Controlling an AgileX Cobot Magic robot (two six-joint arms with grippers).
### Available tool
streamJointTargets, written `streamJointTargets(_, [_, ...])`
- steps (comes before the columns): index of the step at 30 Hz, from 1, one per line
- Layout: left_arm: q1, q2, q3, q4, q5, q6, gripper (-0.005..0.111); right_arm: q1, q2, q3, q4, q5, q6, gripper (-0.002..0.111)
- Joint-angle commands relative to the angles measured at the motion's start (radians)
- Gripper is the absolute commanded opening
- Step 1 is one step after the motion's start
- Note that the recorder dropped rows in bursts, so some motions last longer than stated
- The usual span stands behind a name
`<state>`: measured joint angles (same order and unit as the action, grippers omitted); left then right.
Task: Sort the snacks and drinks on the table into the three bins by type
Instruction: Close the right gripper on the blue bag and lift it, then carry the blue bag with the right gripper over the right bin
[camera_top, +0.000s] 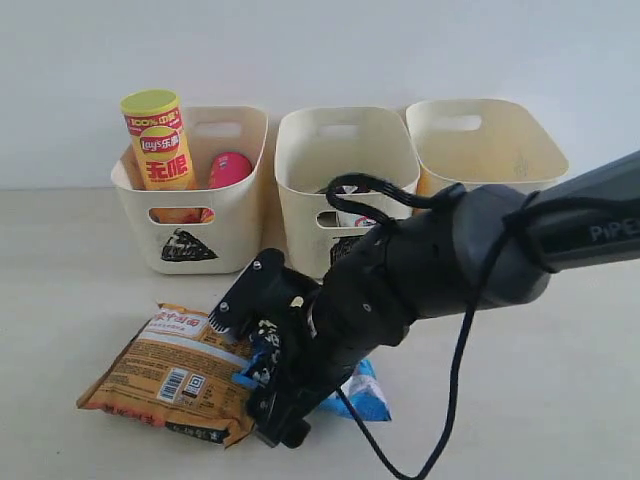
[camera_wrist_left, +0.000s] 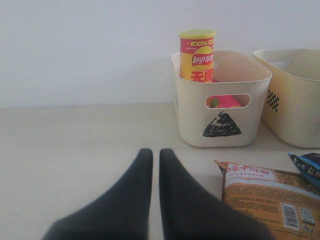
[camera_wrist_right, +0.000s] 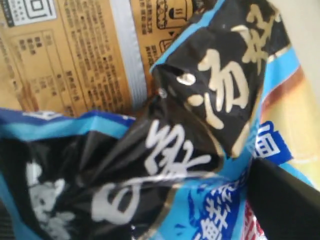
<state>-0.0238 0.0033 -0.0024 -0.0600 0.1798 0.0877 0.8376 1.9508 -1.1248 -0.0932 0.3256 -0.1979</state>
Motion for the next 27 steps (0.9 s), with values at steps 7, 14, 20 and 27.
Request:
streamJointTargets(7, [0.003,-0.003,0.002,-0.003,0.004,0.002,0.004,-0.002,-0.044,0.005,0.006,0.13,0.077,0.002])
streamJointTargets(14, [0.003,-0.003,0.002,-0.003,0.004,0.002,0.004,-0.002,-0.258,0.005,0.006,0.213,0.077,0.002])
streamJointTargets(20, [0.003,-0.003,0.002,-0.003,0.004,0.002,0.004,-0.002,-0.412,0.005,0.006,0.287,0.077,0.002])
streamJointTargets(27, [0.003,-0.003,0.002,-0.003,0.004,0.002,0.004,-0.03,-0.541,0.005,-0.021,0.344,0.085,0.002])
